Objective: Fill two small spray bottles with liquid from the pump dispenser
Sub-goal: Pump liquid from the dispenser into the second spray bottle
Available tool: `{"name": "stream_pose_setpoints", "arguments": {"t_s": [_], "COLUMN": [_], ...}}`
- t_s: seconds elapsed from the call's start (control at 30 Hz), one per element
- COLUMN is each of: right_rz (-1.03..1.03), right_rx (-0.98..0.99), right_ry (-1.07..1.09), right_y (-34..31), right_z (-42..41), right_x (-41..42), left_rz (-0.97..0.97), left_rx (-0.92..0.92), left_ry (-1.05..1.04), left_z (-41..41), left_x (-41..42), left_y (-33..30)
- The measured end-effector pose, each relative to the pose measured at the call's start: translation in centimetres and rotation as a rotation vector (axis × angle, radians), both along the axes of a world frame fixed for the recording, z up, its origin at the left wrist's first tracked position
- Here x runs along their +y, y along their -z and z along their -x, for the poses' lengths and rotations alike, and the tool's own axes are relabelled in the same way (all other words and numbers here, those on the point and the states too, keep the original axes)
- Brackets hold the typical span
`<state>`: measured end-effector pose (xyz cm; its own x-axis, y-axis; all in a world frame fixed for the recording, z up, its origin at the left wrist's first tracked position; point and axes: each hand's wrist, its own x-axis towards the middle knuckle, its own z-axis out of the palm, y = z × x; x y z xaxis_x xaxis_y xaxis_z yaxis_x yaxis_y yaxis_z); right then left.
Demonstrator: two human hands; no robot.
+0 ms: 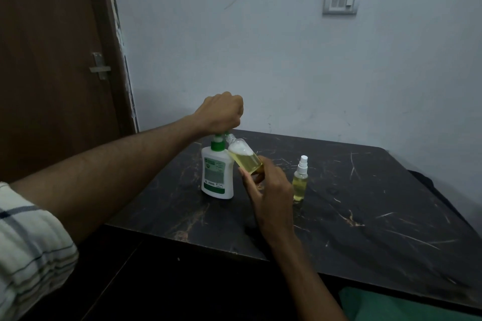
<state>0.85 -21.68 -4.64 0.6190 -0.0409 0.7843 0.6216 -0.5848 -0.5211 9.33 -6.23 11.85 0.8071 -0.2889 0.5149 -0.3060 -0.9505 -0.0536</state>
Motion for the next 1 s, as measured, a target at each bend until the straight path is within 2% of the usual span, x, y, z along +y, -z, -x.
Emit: {"name": "stream_pose_setpoints", "arguments": {"t_s": [0.23, 1.0], "right_rz": [0.011, 0.007], "right_rx": [-0.012, -0.005], "right_ry": [0.002, 0.001], "right_y": [0.03, 0.01], "right_z": [-0.19, -0.01], "right_x": [0.17, 0.06], "left_rz": [0.045, 0.011], "left_rx": [0.022, 0.027], "left_ry": [0.013, 0.007], "left_z": [-0.1, 0.05], "left_x": [0.04, -0.1], "left_y": [0.74, 0.6]}}
